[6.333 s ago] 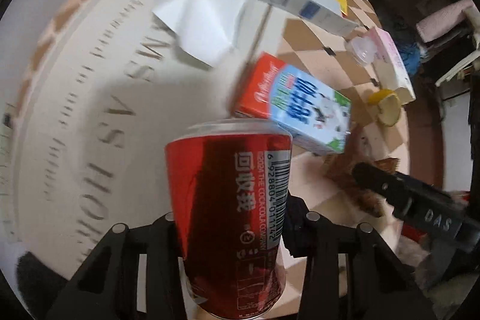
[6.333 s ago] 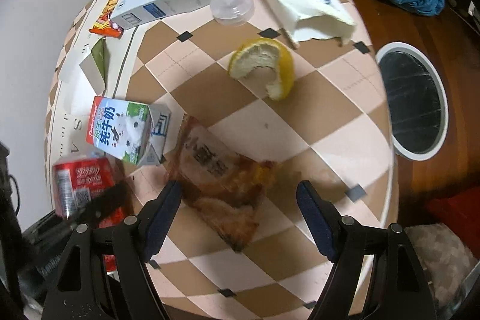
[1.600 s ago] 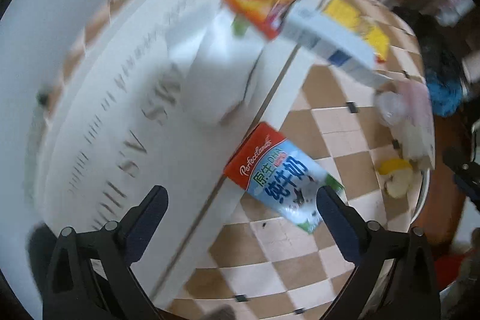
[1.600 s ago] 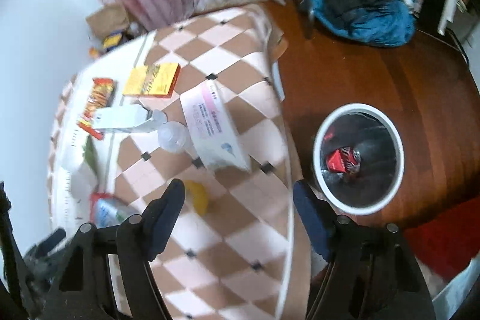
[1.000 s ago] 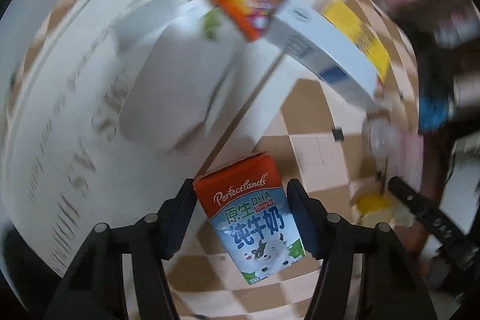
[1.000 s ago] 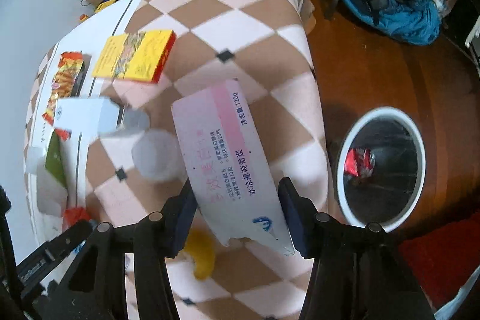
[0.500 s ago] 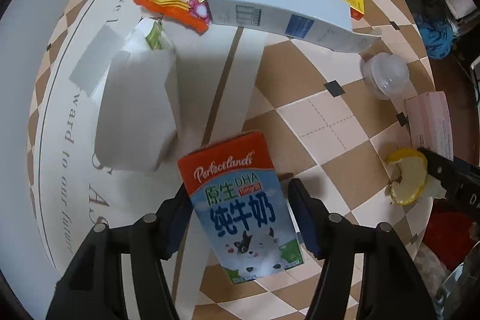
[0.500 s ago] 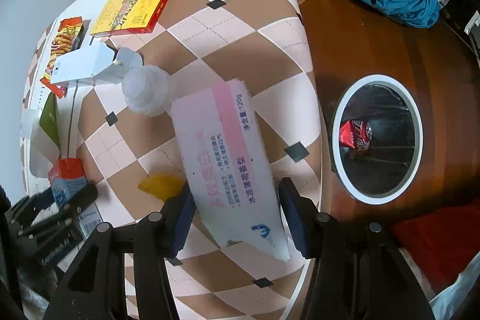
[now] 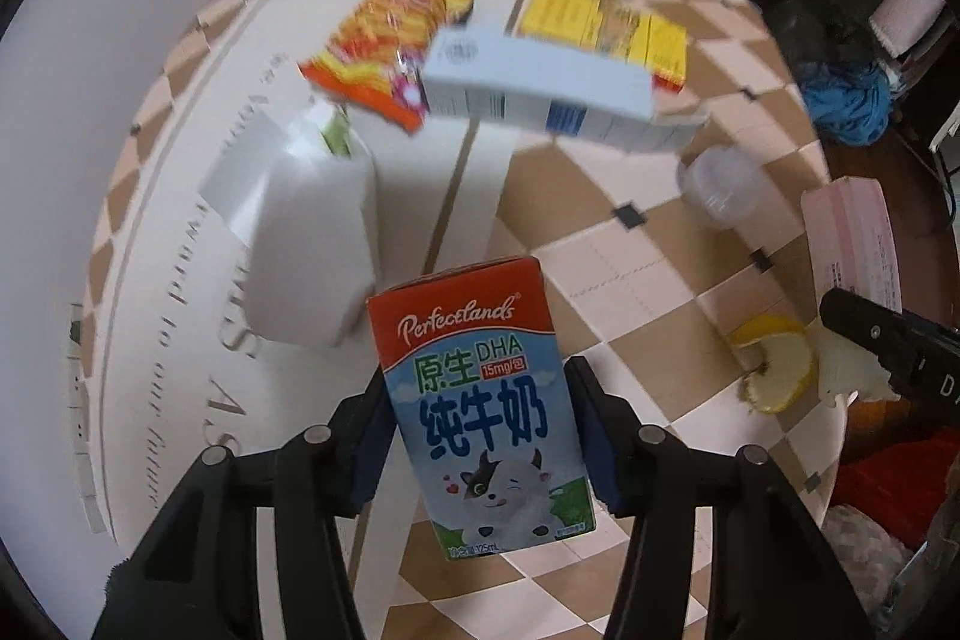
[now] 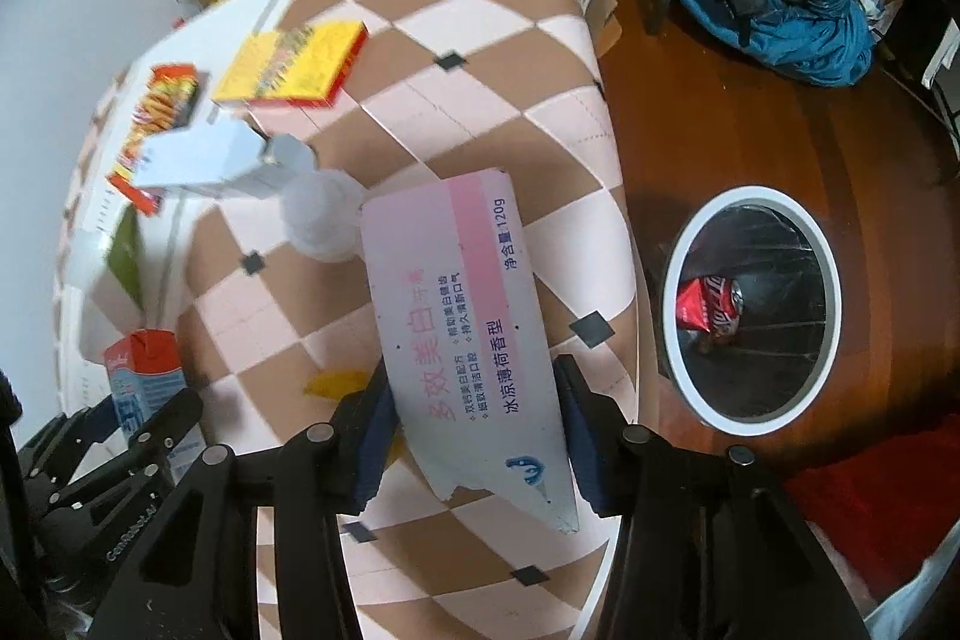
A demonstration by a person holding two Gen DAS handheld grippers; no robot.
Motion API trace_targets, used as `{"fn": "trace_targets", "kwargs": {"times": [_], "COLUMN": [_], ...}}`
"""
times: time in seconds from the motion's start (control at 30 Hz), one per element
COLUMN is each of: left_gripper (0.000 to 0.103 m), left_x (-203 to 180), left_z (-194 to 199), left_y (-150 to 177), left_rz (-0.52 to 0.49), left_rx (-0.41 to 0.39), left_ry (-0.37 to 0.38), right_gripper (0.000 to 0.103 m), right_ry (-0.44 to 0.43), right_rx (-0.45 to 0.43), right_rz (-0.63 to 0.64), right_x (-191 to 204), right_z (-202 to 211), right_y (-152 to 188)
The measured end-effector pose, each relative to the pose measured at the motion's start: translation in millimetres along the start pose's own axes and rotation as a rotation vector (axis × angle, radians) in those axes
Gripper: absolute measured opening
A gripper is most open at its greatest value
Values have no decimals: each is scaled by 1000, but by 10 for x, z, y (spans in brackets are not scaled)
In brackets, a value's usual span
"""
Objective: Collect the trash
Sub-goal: 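Carry the carton and pink box to the bin and release both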
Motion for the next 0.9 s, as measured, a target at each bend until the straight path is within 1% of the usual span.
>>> {"fn": "trace_targets", "kwargs": {"times": [0.13,0.17,0.27,0.37,0.43,0.47,0.53,0.6,0.67,0.77,0.8,0.87,0.9], "left_gripper": [51,51,51,51,51,51,51,51,51,51,51,51,51], "left_x": [-26,-72,-139,-303,-387,-473,-727,-1016,-1340,-1851,-2034,-2343,-2528], "left_z": [276,379,715,1011,1132,1214,1389,1517,1599,1580,1519,1383,1256], "left_y": [38,85,65,-102,-288,-312,-336,-356,-367,-388,-408,-456,-498], "left_rz": [-18,-25,-45,-76,-106,-122,-167,-215,-264,-340,-366,-407,-427], "left_rx": [-73,-96,-166,-238,-283,-304,-342,-366,-375,-368,-350,-313,-280], "left_ry": [-22,-25,-29,-15,6,16,43,76,112,150,167,187,197], "right_gripper": [52,52,52,52,52,52,52,52,52,52,52,51,51], "right_ry": [-38,-49,-79,-104,-114,-120,-123,-118,-114,-104,-98,-89,-90], "right_rx": [-49,-64,-125,-194,-238,-261,-292,-325,-337,-342,-339,-325,-312], "right_rz": [-4,-8,-33,-73,-104,-123,-154,-194,-229,-293,-321,-356,-380], "right_x": [10,-2,-94,-306,-502,-632,-842,-1146,-1393,-1863,-2059,-2326,-2487], "right_z": [223,289,547,855,1047,1156,1303,1448,1505,1526,1488,1393,1309], "right_y": [63,82,137,185,238,275,335,417,477,564,595,637,652]}}
Point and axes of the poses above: each gripper's, at about its wrist camera, not at the fingertips, and z roughly against the way its jaws point, x to its left, y to its underside, the point moved 3 cm from there along -z, roughly the way its jaws point, and after that the axes turned 9 degrees about x, right-handed, at the moved point
